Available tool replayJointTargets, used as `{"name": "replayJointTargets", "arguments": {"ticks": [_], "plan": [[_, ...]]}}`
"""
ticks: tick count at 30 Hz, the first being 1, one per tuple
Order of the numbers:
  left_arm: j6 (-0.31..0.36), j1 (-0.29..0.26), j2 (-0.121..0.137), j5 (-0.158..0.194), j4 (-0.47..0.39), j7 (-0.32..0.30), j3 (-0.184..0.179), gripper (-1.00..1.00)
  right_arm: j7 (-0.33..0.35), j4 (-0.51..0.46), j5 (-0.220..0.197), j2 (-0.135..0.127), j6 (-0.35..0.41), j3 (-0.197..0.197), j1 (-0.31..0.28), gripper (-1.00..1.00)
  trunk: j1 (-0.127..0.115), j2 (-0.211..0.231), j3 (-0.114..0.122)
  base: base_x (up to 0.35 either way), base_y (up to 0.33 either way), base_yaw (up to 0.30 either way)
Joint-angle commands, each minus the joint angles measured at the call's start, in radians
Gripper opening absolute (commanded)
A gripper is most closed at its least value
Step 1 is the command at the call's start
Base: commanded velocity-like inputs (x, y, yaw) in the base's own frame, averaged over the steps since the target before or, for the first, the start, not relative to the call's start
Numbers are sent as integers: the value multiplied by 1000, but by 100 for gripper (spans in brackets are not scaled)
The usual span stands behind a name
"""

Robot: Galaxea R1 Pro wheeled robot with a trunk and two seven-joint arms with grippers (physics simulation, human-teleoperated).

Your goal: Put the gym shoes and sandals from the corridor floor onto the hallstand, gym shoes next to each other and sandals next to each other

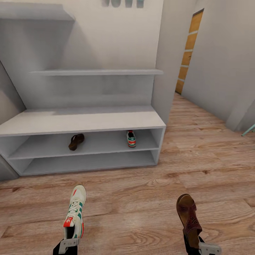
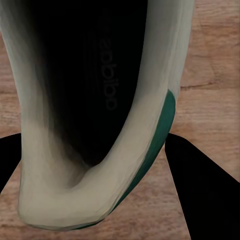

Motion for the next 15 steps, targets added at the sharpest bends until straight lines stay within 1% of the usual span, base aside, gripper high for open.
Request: {"name": "replayJointTargets", "arguments": {"ticks": [1,15], "plan": [[-3,-1,-1,-4,1,-10,9,-100,5,1,9,1,-3,-9,-1,-100,0,0,-1,0,0,0],[-3,-1,-1,-4,1,-10,9,-100,5,2,9,2,-3,-8,-1,-100,0,0,-1,0,0,0]]}}
